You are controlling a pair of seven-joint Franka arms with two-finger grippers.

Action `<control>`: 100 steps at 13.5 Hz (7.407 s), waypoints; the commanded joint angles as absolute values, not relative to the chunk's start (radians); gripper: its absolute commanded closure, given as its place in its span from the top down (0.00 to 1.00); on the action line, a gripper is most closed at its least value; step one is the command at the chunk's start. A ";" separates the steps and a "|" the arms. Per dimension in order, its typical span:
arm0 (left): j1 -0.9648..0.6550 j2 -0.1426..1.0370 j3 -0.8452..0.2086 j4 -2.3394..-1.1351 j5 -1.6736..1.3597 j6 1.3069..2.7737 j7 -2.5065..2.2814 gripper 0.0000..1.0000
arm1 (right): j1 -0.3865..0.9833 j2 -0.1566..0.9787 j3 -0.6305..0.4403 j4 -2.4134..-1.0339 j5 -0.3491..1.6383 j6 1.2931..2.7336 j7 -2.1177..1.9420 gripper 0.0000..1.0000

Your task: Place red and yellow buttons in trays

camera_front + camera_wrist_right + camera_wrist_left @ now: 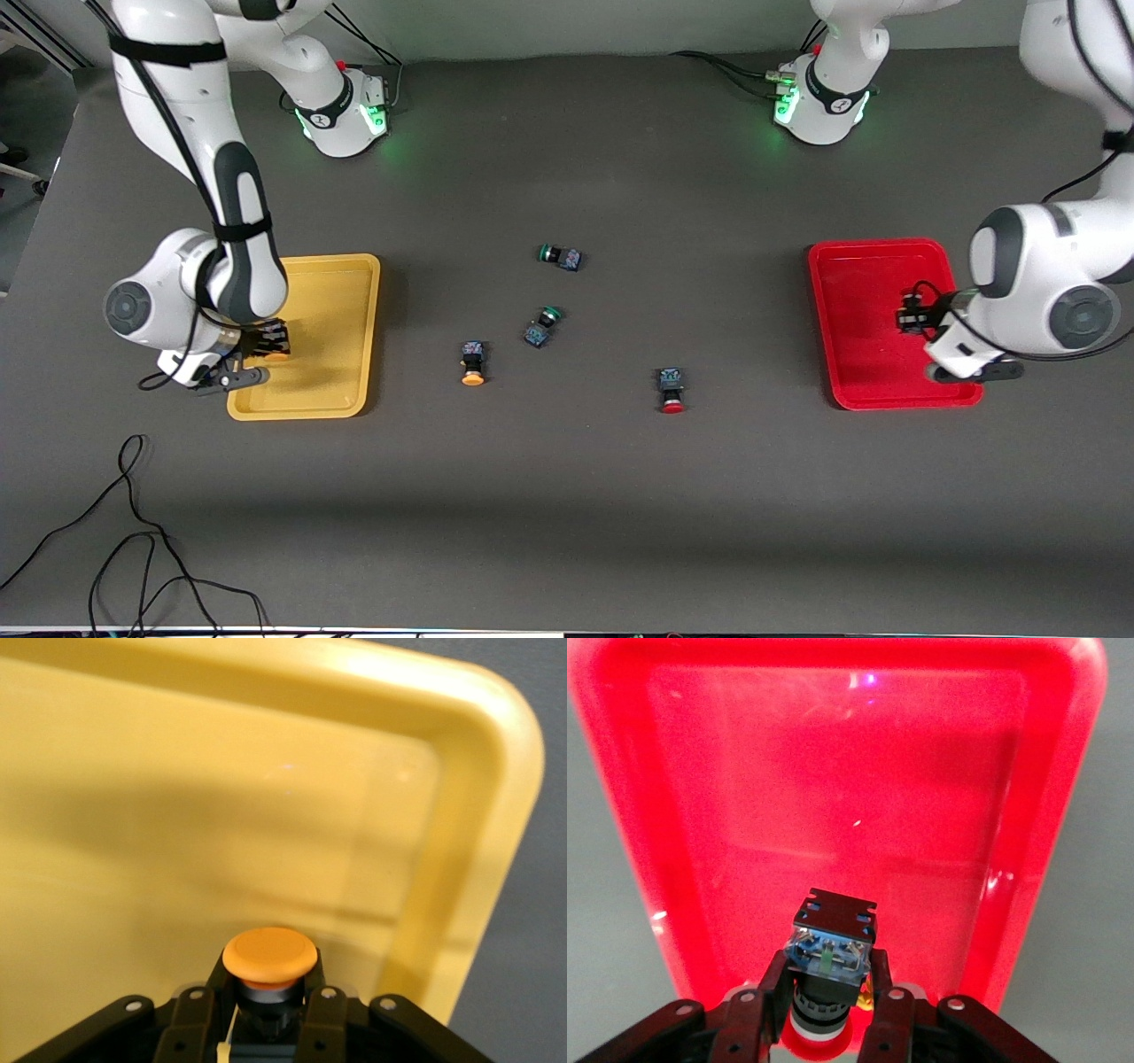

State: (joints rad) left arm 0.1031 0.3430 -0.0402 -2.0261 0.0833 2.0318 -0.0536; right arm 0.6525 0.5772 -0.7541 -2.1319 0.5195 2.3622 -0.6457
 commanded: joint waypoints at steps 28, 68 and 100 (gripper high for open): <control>-0.416 0.837 -0.104 -1.440 -0.130 2.204 -0.750 0.93 | 1.137 0.801 -0.699 -1.825 0.805 2.433 0.054 0.05; 0.147 0.313 -0.012 -2.131 0.094 2.299 0.176 1.00 | 1.367 0.588 -1.443 -1.763 0.600 1.758 -0.324 1.00; 0.127 -0.183 -0.055 -1.884 0.057 1.654 0.077 1.00 | -0.080 -0.049 0.031 -1.655 0.025 1.568 0.101 1.00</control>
State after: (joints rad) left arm 0.1310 -0.1621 -0.0514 -1.8720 0.0640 1.6775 0.0842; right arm -0.0665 -0.0359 0.0028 -1.6619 0.0441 1.5894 0.0735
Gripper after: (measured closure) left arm 0.000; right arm 0.000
